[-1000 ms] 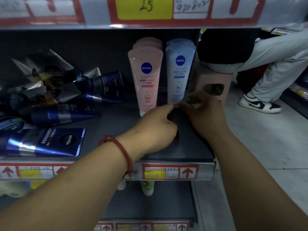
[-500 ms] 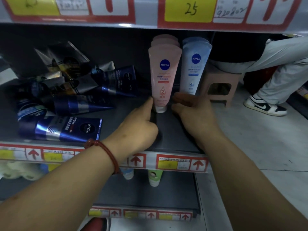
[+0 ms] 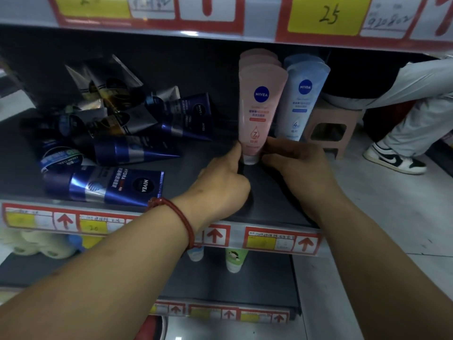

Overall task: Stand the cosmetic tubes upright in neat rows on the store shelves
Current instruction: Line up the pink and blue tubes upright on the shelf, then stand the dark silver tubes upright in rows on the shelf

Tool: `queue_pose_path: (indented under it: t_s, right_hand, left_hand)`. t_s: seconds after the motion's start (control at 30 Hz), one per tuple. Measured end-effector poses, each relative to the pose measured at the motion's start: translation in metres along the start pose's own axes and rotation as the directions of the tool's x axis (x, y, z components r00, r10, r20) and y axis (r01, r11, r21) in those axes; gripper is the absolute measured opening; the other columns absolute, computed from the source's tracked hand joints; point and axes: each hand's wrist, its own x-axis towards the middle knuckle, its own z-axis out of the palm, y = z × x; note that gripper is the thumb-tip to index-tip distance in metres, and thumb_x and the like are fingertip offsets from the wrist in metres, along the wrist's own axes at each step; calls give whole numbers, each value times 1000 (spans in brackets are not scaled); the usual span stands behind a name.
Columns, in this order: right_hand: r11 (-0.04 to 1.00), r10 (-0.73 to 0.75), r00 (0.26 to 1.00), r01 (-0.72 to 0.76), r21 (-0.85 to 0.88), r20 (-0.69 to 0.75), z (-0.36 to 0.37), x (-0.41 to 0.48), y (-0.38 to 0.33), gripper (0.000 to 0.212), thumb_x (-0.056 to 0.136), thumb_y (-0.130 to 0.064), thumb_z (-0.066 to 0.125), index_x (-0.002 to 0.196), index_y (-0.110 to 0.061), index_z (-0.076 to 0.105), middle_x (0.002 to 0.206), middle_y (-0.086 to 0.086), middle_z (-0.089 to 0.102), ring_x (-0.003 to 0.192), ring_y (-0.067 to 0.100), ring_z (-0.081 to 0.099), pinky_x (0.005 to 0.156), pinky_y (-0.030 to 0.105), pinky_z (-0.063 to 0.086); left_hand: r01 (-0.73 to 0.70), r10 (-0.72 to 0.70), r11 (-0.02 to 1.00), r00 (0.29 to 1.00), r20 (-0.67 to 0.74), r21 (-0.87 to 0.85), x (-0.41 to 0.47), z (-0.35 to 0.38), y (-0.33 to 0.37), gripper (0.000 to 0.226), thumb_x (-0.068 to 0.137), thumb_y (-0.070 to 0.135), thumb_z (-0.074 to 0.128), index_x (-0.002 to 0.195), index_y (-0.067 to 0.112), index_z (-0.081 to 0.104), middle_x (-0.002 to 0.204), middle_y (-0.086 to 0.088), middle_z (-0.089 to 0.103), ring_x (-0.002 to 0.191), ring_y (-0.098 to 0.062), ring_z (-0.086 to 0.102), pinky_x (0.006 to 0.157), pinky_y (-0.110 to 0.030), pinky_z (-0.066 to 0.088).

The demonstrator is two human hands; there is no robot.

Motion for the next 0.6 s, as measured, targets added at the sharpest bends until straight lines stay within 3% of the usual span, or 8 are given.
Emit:
queue_pose_path:
  t_s: [0.13,0.27,0.33,0.4,0.43,0.53,0.6]
  right_hand:
    - [999,44,999,-44,-15,-7,-2,1,-4,28,87,-10,70,103,-33,73,94,-21,73,94,-6,66,88,15,51]
    - [990,89,996,-89,-106,-4,1,-2,-17,31,88,-14,70,118,-21,71,113,-9,71,101,-1,62,97,22,48]
    - [976,98,995,-97,-195,-3,2,-4,-26,35,86,-19,72,121,-18,70,115,-6,70,100,2,62,89,15,48]
    - [936,108,994,-103,-337,-5,3,-9,-37,40,86,-26,74,124,-17,67,116,-7,68,99,5,60,70,2,42]
    - [907,111,994,-106,-408,-10,2,-13,-42,43,85,-30,75,125,-17,66,117,-7,66,100,7,59,68,2,41]
    - [818,110,994,-93,-567,-3,0,-30,-58,53,84,-29,74,132,-12,59,130,3,63,115,21,59,93,26,48]
    - [738,99,995,-74,-670,0,1,-46,-73,60,84,-25,73,138,-10,52,137,9,58,123,27,55,100,34,45]
  left_hand:
    - [-18,18,999,1000,2,38,0,-1,2,87,89,11,51,159,39,7,165,1,25,147,-24,33,119,-40,34]
    - [-68,66,993,997,29,101,-6,-7,1,75,99,18,48,161,27,7,165,-2,23,149,-21,30,120,-29,26]
    - [-94,89,990,995,46,108,-12,-14,0,71,99,20,50,161,23,14,163,-2,29,148,-21,32,120,-28,26]
    - [-124,120,982,992,38,143,-20,-23,-1,66,99,21,53,158,19,25,159,-3,38,144,-21,38,116,-25,29]
    - [-140,138,975,990,24,173,-26,-28,-1,63,98,22,55,156,17,30,157,-4,41,143,-21,40,113,-24,30]
    - [-193,202,941,979,-2,277,-47,-50,0,58,96,24,61,149,13,41,149,-7,50,136,-22,48,104,-21,36]
    - [-223,233,915,973,11,338,-63,-66,0,56,93,25,66,144,12,47,143,-9,55,129,-24,53,98,-22,39]
